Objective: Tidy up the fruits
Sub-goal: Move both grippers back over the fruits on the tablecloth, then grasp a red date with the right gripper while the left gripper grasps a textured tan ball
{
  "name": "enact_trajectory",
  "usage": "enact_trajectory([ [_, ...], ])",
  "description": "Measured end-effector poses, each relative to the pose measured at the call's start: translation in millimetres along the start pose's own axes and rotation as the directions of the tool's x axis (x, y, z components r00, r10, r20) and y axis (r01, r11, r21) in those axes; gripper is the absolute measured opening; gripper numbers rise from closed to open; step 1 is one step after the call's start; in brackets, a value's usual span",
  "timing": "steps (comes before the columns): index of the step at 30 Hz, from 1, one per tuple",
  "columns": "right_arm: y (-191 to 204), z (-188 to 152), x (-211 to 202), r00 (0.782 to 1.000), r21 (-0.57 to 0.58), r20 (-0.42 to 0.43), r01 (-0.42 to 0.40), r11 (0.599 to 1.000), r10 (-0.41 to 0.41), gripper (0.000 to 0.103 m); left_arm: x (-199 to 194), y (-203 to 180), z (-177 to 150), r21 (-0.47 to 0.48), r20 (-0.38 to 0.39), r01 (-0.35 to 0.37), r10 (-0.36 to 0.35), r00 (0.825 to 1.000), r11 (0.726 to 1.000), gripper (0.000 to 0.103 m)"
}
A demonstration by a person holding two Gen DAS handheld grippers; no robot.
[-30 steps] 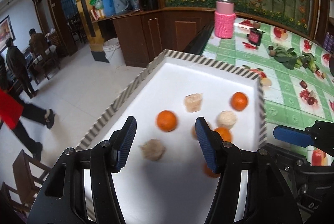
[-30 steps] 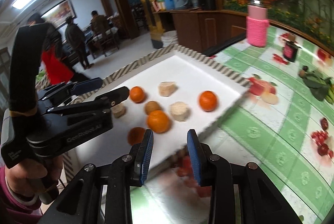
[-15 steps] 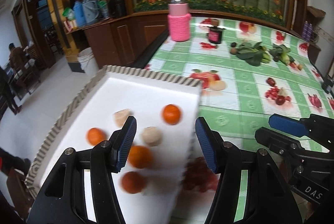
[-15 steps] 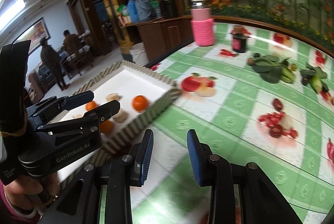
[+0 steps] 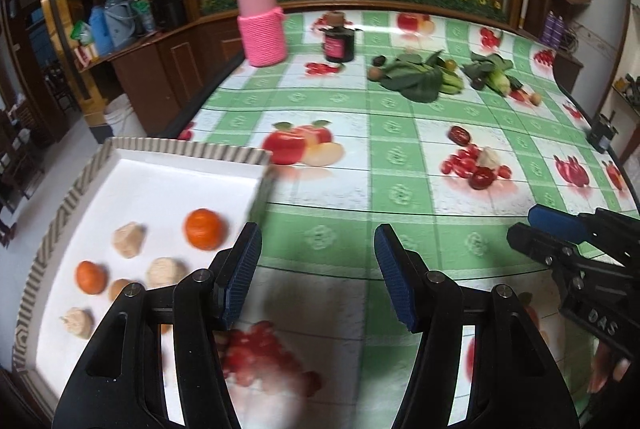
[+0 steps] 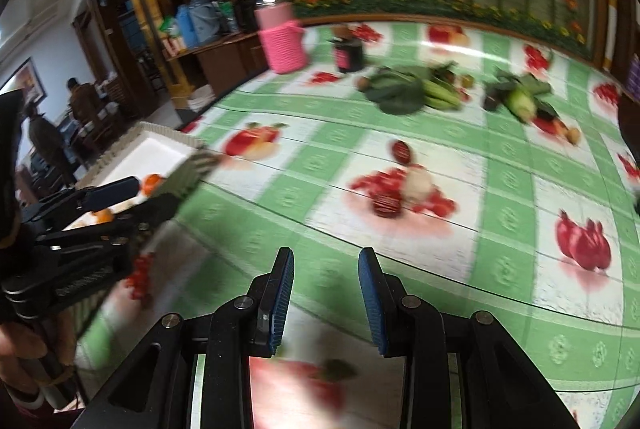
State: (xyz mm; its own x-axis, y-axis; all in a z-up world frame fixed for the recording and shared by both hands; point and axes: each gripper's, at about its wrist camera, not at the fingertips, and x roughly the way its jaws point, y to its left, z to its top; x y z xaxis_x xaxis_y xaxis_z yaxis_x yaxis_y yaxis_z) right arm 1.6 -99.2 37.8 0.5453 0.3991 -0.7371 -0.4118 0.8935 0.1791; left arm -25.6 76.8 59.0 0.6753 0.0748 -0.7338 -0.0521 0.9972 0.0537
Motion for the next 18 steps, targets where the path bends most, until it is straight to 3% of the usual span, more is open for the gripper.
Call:
enact_trajectory([
  [7,-38,5,17,0.999,0.074,-0.035,0.009,0.997,-0.006,0.033,20,-18,8,-0.003,-0.047,0.046,-0.046,0.998,0.999,0.059],
  [18,-38,30,55,0.997,0.029,-0.075,0.004,1.0,-0.002,0.032,39,-34,19,0.001,-0.067,0.059,-0.059,0.996,0.998,0.059],
])
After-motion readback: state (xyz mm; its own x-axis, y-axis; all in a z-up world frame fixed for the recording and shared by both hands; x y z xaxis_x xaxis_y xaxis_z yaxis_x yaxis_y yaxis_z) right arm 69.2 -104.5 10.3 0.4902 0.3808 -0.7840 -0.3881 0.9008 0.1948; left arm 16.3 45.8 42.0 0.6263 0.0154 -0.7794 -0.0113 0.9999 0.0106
